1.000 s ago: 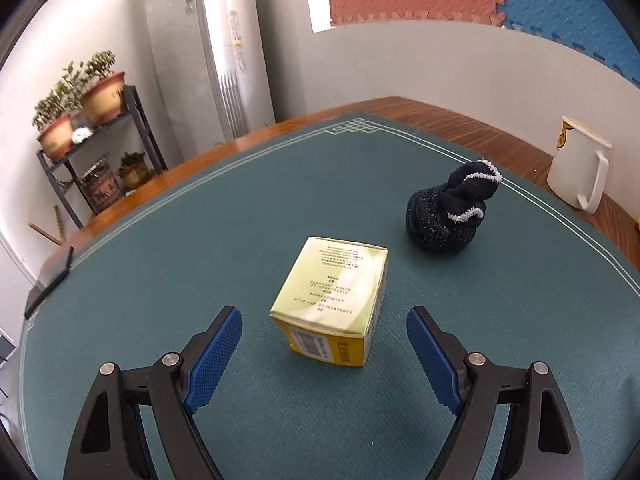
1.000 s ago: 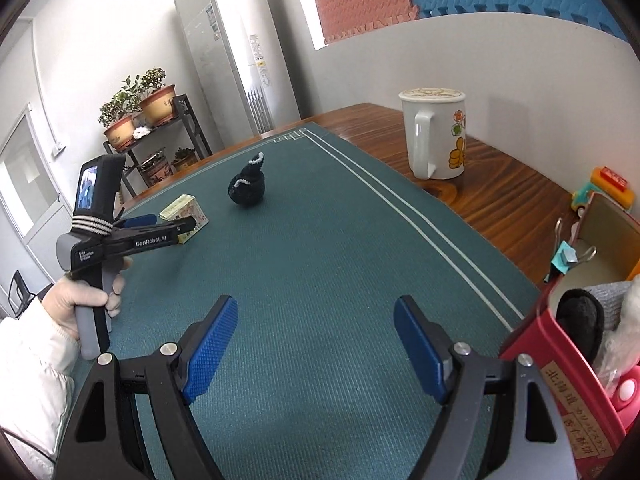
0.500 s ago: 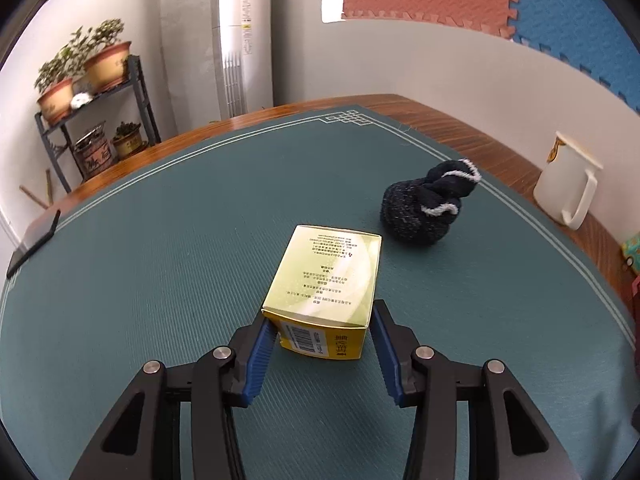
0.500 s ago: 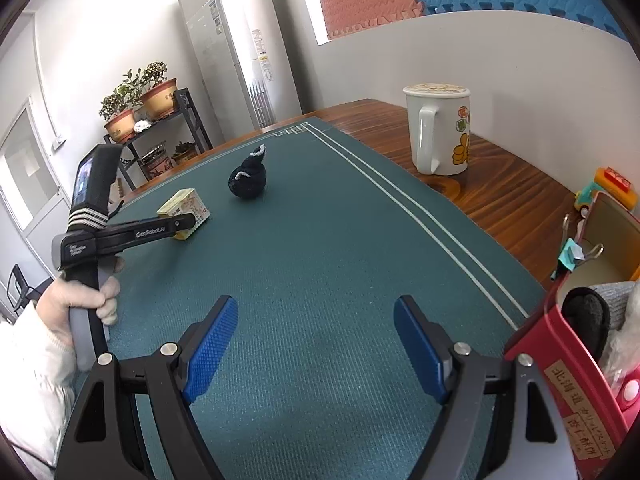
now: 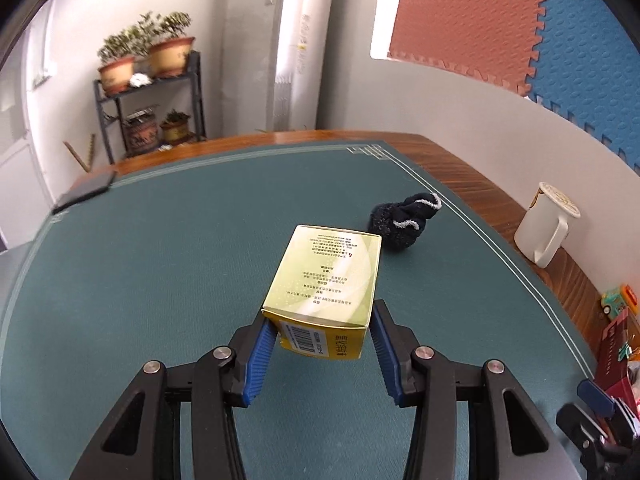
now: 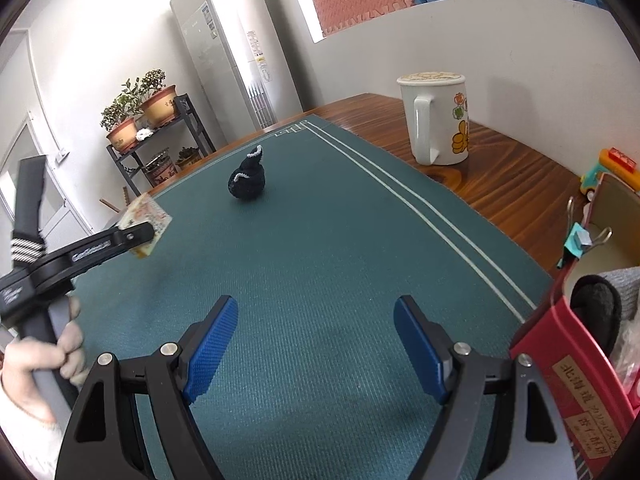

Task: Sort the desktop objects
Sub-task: 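Grasp the black knitted toy with the right tool while the left tool holds the yellow box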

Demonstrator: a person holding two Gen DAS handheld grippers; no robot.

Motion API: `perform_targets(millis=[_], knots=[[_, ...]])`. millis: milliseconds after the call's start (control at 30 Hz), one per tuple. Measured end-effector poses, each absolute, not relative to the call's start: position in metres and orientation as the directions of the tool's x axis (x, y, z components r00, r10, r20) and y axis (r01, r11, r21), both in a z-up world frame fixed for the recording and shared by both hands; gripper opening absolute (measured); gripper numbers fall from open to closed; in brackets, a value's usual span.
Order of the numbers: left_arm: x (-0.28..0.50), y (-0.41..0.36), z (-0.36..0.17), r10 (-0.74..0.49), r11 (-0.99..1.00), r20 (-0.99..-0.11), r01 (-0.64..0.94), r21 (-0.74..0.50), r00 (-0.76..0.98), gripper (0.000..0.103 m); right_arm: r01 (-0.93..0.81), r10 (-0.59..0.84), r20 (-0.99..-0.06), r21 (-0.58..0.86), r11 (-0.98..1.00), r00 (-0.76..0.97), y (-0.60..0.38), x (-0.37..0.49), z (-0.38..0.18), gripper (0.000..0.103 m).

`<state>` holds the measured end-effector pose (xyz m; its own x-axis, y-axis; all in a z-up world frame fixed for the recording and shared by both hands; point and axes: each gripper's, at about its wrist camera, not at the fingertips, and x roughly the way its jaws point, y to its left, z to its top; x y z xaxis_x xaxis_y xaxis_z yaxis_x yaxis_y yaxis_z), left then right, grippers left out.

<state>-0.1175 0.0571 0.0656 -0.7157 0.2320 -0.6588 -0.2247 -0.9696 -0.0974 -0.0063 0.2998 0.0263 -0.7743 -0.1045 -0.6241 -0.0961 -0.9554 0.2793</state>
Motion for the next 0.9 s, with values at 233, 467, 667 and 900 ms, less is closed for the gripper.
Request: perform_targets(millis=[233,467,667,900], knots=[[-0.111,0.040,0.056,0.212,-0.977,-0.655,-0.178,-0.119,-0.726,0.048,-0.086,-0.159,-0.659,0.323,-0.942,-0.735,0.303,-0.019,0.024,0.083],[-0.122,0.041,0.042,0.211,-0.977,-0.688,-0.168,-0.130,-0.694,0.048,-0.009,-0.126,-0.654,0.198,-0.980,-0.746,0.280,-0.083,0.059,0.083],[-0.129,0.035,0.040,0.205,-0.979,-0.685,-0.137,-0.153,-0.699,0.048,-0.018,-0.192,-0.669,0.293,-0.956,-0.718,0.274,-0.157,0.055,0.083],[-0.136,0.038,0.031,0.192,-0.981,-0.707,-0.109,-0.161,-0.681,0.048,-0.037,-0.231,-0.703,0.343,-0.939,-0.673,0.256,-0.223,0.031,0.082]])
